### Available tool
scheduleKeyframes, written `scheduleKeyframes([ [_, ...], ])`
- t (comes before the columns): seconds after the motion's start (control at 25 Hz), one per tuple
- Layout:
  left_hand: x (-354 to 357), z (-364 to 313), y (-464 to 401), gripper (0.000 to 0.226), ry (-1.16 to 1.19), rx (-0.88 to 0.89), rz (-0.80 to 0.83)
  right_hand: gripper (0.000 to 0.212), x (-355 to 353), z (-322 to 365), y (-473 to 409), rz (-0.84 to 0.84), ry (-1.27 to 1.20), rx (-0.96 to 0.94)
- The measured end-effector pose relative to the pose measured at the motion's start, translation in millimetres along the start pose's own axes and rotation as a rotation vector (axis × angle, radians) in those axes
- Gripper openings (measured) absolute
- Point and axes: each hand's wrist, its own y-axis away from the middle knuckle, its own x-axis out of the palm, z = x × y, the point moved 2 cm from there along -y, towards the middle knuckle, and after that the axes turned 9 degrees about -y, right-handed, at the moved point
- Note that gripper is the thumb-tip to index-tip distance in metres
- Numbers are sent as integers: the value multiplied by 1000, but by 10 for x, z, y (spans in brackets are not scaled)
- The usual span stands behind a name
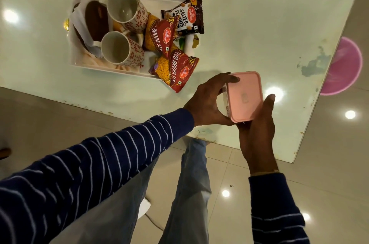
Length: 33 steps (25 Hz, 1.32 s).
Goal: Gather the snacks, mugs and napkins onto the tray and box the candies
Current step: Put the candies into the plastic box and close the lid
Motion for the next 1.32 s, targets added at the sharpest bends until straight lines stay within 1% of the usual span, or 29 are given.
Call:
scheduleKeyframes([
  [0.12,8,-12,24,93,6,-16,4,40,37,1,-27,-55,73,-77],
  [0.24,8,-7,31,92,58,-23,12,44,71,-39,-24,-80,87,-87],
  [0.36,35,20,-3,103,174,-59,141,44,62,-88,-38,-137,76,-89],
  [0.4,47,17,-17,101,237,-100,164,44,52,-104,-47,-148,81,-100],
  [0.48,67,17,-62,80,354,-208,109,44,45,-131,-71,-149,85,-125],
  [0.56,80,38,-108,66,382,-286,25,48,44,-144,-91,-137,108,-137],
  [0.68,109,35,-177,54,404,-323,-5,57,18,-154,-141,-109,95,-130],
  [0.76,117,10,-239,47,394,-334,9,55,4,-154,-164,-90,96,-120],
  [0.8,109,-7,-285,45,379,-337,25,50,8,-147,-172,-79,97,-115],
  [0.92,76,-42,-489,48,299,-374,18,39,56,-22,-247,-61,208,-156],
  [1.04,71,-73,-714,50,200,-453,-63,48,110,181,-465,-73,348,-280],
  [1.12,107,-109,-840,49,153,-425,-105,48,126,294,-643,-76,383,-328],
  [1.2,146,-124,-929,51,127,-398,-133,45,138,338,-794,-82,394,-330],
  [1.32,172,-65,-966,53,107,-404,-166,40,165,295,-929,-87,403,-287],
])
